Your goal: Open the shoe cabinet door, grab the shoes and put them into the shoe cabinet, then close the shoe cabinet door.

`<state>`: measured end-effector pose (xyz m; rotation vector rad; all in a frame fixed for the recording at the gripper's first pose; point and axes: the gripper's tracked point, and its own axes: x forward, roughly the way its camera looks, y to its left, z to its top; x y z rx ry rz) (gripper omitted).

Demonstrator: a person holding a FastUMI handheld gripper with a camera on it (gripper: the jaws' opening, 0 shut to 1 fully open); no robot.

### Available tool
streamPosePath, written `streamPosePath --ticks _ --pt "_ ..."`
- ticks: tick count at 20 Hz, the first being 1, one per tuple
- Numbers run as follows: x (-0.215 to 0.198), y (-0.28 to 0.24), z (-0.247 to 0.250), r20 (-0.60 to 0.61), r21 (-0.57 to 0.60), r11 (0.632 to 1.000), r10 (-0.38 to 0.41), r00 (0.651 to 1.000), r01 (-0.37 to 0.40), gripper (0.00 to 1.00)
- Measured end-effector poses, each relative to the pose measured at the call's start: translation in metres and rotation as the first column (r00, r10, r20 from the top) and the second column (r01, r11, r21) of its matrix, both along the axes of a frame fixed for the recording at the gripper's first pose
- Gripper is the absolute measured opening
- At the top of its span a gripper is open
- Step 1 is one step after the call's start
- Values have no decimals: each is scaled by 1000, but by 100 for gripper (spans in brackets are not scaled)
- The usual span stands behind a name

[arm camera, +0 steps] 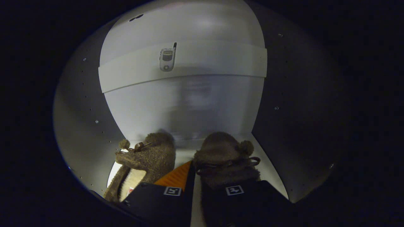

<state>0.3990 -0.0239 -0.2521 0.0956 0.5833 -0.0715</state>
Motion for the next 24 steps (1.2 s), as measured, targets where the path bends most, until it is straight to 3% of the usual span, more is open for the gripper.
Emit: streamPosePath --ticks 1,4,6,11,15,24 --pt "-3 2 2 -7 10 1000 7 1000 -7 42" --pt "-18 9 8 -30 19 1000 19 999 -18 86" --pt "-30 10 15 -42 25 999 22 999 -21 96" --pt "-68 2 43 -18 -60 995 81 997 -82 97" --pt "-95 -4 100 133 -72 994 91 987 -82 98" --pt "-209 8 227 487 -46 997 76 870 -62 97"
